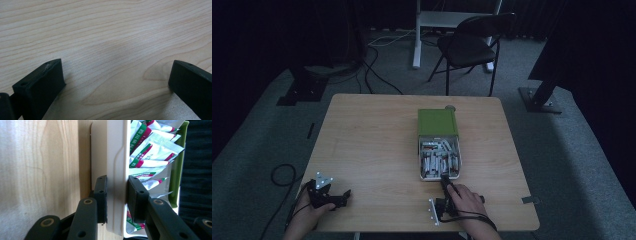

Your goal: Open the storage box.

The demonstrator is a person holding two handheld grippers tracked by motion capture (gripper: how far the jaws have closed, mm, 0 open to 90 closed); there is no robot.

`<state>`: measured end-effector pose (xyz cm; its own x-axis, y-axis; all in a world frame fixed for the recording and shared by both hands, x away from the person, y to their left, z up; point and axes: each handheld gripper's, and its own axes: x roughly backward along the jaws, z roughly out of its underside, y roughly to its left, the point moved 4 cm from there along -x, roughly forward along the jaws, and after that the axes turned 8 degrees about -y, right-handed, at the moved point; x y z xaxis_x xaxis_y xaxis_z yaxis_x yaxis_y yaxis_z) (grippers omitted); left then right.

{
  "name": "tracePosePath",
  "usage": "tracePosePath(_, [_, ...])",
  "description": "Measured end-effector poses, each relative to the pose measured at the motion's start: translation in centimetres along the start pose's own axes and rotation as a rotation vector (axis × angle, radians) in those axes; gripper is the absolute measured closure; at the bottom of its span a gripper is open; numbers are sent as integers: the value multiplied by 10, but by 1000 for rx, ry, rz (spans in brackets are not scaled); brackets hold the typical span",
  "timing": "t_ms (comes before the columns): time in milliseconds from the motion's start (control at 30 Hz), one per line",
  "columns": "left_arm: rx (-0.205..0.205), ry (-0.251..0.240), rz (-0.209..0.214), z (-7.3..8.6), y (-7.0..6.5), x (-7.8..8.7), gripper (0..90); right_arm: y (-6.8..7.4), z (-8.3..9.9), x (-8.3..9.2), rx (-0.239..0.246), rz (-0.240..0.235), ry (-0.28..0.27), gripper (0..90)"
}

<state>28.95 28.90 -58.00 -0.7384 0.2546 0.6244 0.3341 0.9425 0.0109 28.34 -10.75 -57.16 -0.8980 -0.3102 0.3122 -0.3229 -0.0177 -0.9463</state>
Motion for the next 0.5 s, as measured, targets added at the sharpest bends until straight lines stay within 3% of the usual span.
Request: tracePosePath(500, [1, 0, 0, 0, 0, 0, 7, 2, -3, 9, 0, -7, -12, 715])
